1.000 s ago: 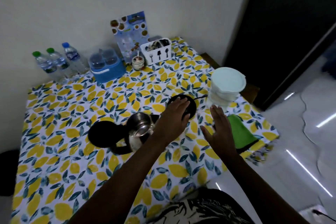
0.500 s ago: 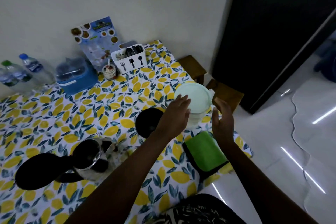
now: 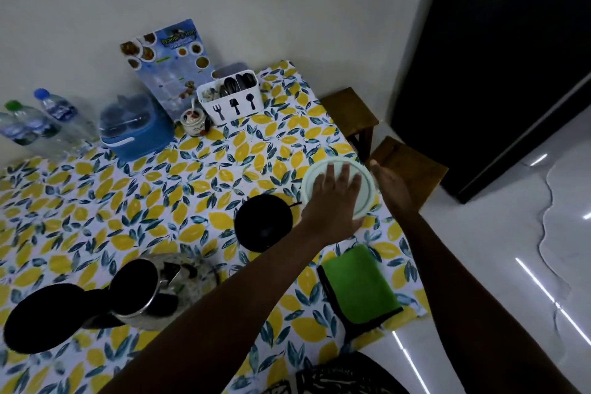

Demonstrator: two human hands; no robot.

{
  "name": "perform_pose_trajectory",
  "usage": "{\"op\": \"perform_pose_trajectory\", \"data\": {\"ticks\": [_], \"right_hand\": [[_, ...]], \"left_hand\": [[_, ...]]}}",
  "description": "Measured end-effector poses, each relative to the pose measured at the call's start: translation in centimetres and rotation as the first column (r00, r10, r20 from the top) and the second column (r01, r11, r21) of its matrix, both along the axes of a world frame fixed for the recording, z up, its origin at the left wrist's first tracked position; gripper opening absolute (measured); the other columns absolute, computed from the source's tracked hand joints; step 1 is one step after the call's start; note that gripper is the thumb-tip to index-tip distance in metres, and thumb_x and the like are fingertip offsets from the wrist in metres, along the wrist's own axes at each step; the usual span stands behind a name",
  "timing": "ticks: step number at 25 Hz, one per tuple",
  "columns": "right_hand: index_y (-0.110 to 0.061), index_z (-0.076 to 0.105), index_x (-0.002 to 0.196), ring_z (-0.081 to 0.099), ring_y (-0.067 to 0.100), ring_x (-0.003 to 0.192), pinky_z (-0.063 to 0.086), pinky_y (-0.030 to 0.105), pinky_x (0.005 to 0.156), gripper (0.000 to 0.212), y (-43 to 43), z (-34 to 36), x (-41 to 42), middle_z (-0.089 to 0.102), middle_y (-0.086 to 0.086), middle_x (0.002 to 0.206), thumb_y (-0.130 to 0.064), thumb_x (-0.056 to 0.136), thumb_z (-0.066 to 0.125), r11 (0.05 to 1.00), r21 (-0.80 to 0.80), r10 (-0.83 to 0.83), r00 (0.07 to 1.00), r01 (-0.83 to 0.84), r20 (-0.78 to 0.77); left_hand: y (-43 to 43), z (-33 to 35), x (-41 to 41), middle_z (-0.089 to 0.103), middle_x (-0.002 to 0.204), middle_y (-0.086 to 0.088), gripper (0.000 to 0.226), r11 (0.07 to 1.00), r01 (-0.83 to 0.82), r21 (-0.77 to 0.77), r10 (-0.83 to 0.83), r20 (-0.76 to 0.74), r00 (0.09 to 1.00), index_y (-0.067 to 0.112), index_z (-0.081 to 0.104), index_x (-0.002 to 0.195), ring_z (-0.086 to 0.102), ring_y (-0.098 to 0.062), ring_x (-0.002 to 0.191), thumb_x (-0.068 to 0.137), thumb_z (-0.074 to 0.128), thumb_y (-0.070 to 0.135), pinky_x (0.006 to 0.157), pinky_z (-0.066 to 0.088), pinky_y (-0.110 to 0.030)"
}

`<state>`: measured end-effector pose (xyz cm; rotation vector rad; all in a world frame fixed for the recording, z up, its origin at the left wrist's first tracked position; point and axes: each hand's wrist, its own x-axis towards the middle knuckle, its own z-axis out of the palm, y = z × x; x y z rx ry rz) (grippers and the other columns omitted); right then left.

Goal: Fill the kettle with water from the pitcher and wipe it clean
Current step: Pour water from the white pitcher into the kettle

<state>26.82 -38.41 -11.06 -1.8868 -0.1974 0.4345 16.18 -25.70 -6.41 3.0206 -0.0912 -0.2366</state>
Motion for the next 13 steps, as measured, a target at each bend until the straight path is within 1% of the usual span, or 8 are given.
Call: {"op": "perform_pose_trajectory", "data": {"ticks": [2, 3, 5, 6, 8, 9, 11, 13], "right_hand": [[-0.01, 0.073, 0.09, 0.065, 0.019, 0.081, 0.046, 0.033, 0.075, 0.056, 0.0, -0.4, 1.1, 0.072, 0.014, 0.089, -0.057, 0.093, 0.043, 0.998, -0.004, 0.058, 0.991, -0.059, -0.12], [-0.006, 0.073, 0.09, 0.065, 0.023, 0.081, 0.046, 0.035, 0.076, 0.062, 0.1, -0.6, 1.4, 0.072, 0.019, 0.09, -0.061, 0.09, 0.045, 0.997, 0.01, 0.078, 0.985, -0.077, -0.155], [0.007, 0.068, 0.087, 0.063, 0.038, 0.078, 0.047, 0.043, 0.075, 0.084, 0.2, -1.3, 2.0, 0.067, 0.034, 0.09, -0.075, 0.077, 0.052, 0.993, 0.077, 0.1, 0.98, -0.088, -0.173], [0.011, 0.065, 0.087, 0.063, 0.045, 0.079, 0.048, 0.047, 0.076, 0.092, 0.1, -1.8, 2.2, 0.065, 0.038, 0.089, -0.078, 0.071, 0.054, 0.992, 0.083, 0.111, 0.978, -0.098, -0.177], [0.013, 0.064, 0.088, 0.063, 0.047, 0.079, 0.05, 0.045, 0.074, 0.091, 0.0, -2.4, 2.5, 0.065, 0.037, 0.088, -0.076, 0.074, 0.054, 0.988, 0.076, 0.15, 0.973, -0.138, -0.178], [0.014, 0.063, 0.088, 0.061, 0.043, 0.072, 0.048, 0.041, 0.07, 0.088, -0.1, -2.3, 2.3, 0.065, 0.035, 0.083, -0.072, 0.076, 0.054, 0.985, 0.08, 0.165, 0.97, -0.153, -0.179], [0.016, 0.061, 0.083, 0.054, 0.024, 0.057, 0.042, 0.033, 0.061, 0.086, -0.1, -2.0, 2.1, 0.06, 0.024, 0.066, -0.07, 0.078, 0.056, 0.988, 0.093, 0.136, 0.976, -0.121, -0.173], [0.012, 0.063, 0.081, 0.046, 0.011, 0.049, 0.036, 0.026, 0.053, 0.068, 0.2, -2.1, 1.8, 0.053, 0.007, 0.057, -0.056, 0.087, 0.055, 0.992, 0.109, 0.078, 0.98, -0.059, -0.185]], "left_hand": [[0.4, -0.3, 0.0, 0.003, 0.16, -0.025, 0.085, 0.998, 0.044, 0.038, -0.044, 0.013, 0.999, 0.008, 0.012, 0.151, 0.0, -0.05, 0.145, 0.088, 0.052, 0.048, 0.117, 0.01, -0.061], [0.5, -0.4, -0.1, 0.002, 0.16, -0.025, 0.085, 0.997, 0.058, 0.046, -0.059, 0.013, 0.998, 0.008, 0.011, 0.151, 0.0, -0.05, 0.145, 0.088, 0.053, 0.047, 0.116, 0.009, -0.062], [0.3, -0.4, -0.2, 0.001, 0.16, -0.024, 0.088, 0.997, 0.057, 0.048, -0.057, 0.011, 0.998, 0.009, 0.01, 0.151, -0.001, -0.05, 0.145, 0.086, 0.056, 0.046, 0.116, 0.005, -0.061], [0.1, -0.3, -0.2, 0.002, 0.16, -0.024, 0.089, 0.998, 0.042, 0.048, -0.043, 0.013, 0.999, 0.009, 0.011, 0.151, -0.001, -0.05, 0.145, 0.084, 0.057, 0.046, 0.116, 0.005, -0.06], [-0.1, -0.5, 0.0, 0.005, 0.16, -0.022, 0.091, 0.997, 0.013, 0.077, -0.015, 0.024, 1.0, 0.01, 0.012, 0.151, 0.003, -0.049, 0.145, 0.082, 0.058, 0.049, 0.116, 0.007, -0.061], [-0.1, -0.6, 0.0, 0.007, 0.16, -0.022, 0.092, 0.995, 0.006, 0.102, -0.009, 0.03, 1.0, 0.011, 0.013, 0.151, 0.005, -0.05, 0.145, 0.082, 0.059, 0.051, 0.116, 0.01, -0.062], [0.0, -0.8, -0.1, 0.01, 0.16, -0.021, 0.092, 0.989, 0.007, 0.146, -0.012, 0.033, 0.999, 0.012, 0.014, 0.151, 0.009, -0.051, 0.144, 0.082, 0.059, 0.053, 0.115, 0.015, -0.064], [0.0, -1.0, -0.2, 0.013, 0.16, -0.021, 0.088, 0.987, 0.008, 0.16, -0.015, 0.046, 0.999, 0.011, 0.016, 0.151, 0.011, -0.051, 0.143, 0.083, 0.057, 0.052, 0.114, 0.017, -0.064]]}}
